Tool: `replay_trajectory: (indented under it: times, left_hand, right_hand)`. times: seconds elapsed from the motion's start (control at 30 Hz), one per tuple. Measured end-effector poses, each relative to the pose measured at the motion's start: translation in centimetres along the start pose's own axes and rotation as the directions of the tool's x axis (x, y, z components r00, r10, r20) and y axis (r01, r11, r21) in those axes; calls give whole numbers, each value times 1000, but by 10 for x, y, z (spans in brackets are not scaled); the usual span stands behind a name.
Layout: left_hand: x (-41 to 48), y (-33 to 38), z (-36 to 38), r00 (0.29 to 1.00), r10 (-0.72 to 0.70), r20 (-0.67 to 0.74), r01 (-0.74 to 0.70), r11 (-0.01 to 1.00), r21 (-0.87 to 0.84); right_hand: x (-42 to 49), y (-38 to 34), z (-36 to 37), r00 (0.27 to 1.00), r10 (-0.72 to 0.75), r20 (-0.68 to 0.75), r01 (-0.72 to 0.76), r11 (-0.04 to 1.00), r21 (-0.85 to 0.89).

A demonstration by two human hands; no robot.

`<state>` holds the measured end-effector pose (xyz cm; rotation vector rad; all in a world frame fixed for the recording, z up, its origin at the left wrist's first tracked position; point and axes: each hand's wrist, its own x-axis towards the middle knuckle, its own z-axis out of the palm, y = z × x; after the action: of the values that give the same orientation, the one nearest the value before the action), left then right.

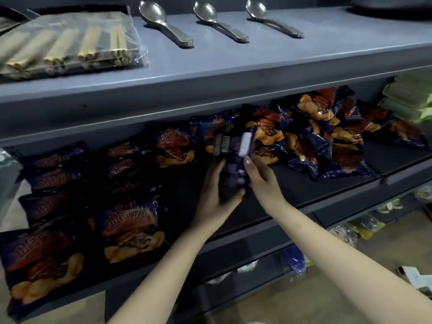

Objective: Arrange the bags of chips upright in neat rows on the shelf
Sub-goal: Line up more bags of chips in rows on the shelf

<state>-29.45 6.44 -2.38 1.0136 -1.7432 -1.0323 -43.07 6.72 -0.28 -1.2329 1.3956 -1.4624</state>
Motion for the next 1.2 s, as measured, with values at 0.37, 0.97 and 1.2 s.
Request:
replay_trajectory:
  times: [0.37,0.97,1.2]
  left_hand:
    - [7,-10,-19,988,-48,-150,33,995,-96]
    - [16,-10,-24,788,-604,-119,357,605,-711]
    - [16,-2,-16,832,-553,-46,304,523,-796]
  right_hand:
    - [-2,10,-13,950,108,293,-163,972,170]
    - [-10,21,-31,896,202,396,-82,950,-302]
    - [-7,27,-31,915,273,297,-326,934,145]
